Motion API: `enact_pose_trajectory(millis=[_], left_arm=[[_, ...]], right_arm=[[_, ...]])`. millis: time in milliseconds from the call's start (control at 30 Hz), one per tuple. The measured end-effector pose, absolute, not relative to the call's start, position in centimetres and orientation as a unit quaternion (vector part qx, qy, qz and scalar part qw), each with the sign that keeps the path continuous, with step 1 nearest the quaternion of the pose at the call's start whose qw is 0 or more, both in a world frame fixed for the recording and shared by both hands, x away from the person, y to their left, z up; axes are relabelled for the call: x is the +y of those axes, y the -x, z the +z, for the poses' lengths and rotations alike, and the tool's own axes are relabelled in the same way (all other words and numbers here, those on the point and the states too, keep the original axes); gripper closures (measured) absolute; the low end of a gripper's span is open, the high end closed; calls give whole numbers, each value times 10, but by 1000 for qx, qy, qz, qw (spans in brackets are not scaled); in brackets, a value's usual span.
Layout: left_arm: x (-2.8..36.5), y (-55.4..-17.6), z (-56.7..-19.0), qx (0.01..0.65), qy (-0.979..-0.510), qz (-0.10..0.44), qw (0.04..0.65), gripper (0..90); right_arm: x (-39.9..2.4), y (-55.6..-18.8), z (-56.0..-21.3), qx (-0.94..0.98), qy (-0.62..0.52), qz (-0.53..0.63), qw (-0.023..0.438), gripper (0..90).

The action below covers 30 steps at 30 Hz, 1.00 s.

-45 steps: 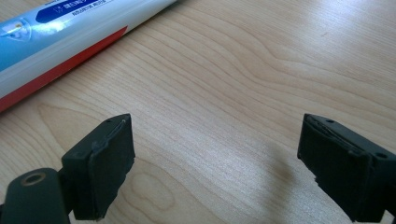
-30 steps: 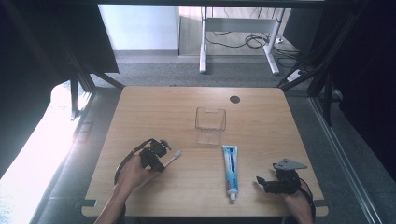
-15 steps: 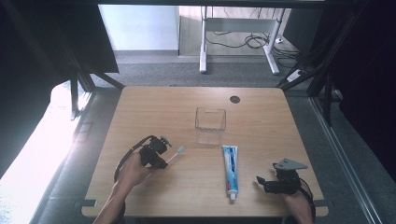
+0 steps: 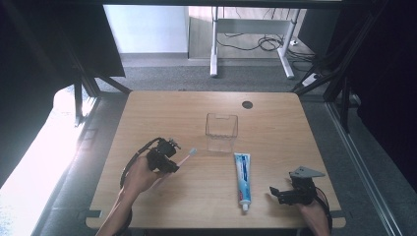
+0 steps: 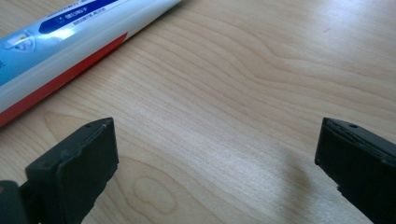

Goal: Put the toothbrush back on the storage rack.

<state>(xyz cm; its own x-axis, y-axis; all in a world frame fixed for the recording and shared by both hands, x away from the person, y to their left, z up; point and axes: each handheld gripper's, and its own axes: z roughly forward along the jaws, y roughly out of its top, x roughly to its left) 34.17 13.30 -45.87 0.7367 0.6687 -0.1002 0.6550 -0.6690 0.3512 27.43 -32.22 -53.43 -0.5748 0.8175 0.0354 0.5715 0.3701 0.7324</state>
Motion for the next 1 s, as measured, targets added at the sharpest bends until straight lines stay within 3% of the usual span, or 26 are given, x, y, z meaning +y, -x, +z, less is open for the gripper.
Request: enact_pose_trajectory(millis=[1000], left_arm=[[124,-357,-411,350,-891,52,285,788]], right_arm=[[-321,-274,-534,811,-425,363,173,0]])
